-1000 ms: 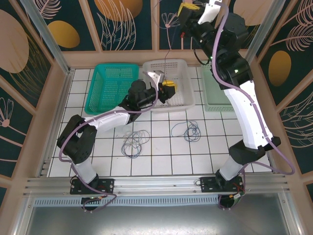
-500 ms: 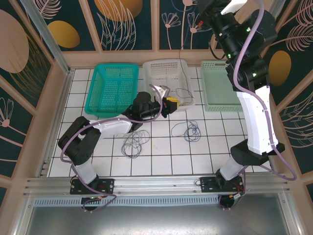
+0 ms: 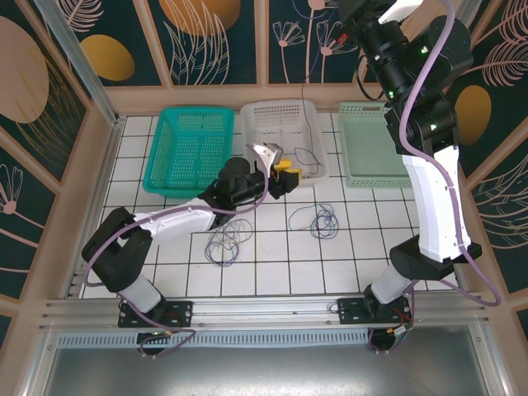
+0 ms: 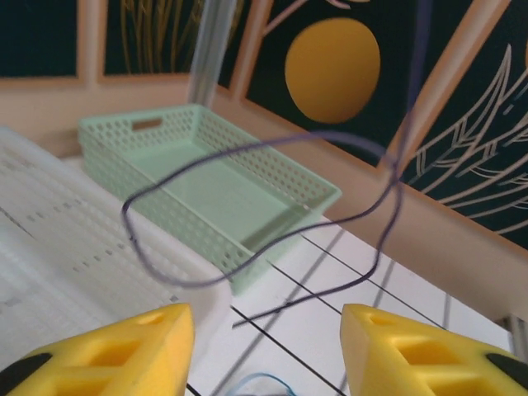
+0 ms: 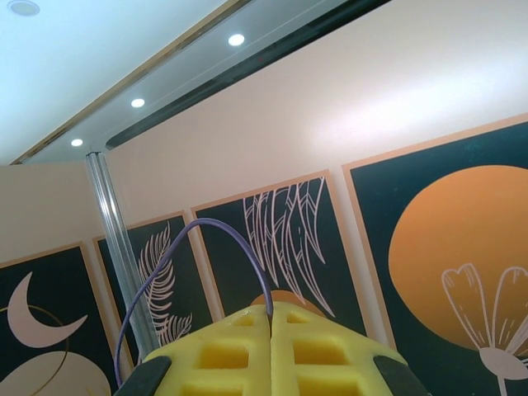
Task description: Untangle the cables
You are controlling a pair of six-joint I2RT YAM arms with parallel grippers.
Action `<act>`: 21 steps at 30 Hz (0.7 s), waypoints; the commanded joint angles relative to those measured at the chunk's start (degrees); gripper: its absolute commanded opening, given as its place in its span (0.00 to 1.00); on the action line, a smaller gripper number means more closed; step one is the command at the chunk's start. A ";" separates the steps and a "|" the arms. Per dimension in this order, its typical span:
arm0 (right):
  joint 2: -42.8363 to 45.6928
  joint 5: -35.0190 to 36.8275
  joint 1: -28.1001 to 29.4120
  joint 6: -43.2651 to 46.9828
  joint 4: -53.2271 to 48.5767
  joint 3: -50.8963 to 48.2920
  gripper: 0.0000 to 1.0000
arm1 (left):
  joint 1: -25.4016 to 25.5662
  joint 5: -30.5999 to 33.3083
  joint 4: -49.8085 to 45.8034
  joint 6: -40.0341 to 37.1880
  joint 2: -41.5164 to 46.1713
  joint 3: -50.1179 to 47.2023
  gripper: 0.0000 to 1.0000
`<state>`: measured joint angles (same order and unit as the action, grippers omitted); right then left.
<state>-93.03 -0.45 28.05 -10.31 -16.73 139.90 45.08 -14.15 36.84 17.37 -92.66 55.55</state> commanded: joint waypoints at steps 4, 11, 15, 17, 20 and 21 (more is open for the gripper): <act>1.61 -2.61 -0.33 -1.49 0.12 0.81 0.00 | -0.06 6.81 -6.15 -9.73 -0.12 5.48 0.57; 1.74 -4.38 -0.37 -2.09 -0.31 0.81 0.00 | -0.09 11.69 -8.07 -17.33 -3.99 10.69 0.61; 2.05 -4.17 -0.37 -1.56 -1.06 0.81 0.00 | 0.00 14.76 -10.13 -21.32 -5.21 12.91 0.62; 2.24 -4.03 -0.35 -1.30 -1.45 0.82 0.00 | -0.01 16.06 -10.71 -23.50 -5.08 12.79 0.62; 2.29 -4.47 -0.37 -1.37 -1.70 0.64 0.00 | 0.00 17.15 -11.35 -26.40 -5.10 12.57 0.63; 2.25 -4.60 -0.36 -1.47 -1.58 0.63 0.00 | -0.01 17.42 -11.34 -26.96 -5.11 12.57 0.63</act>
<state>-92.86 -3.60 28.05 -11.09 -18.46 139.90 45.06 0.78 26.59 -4.62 -97.41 66.65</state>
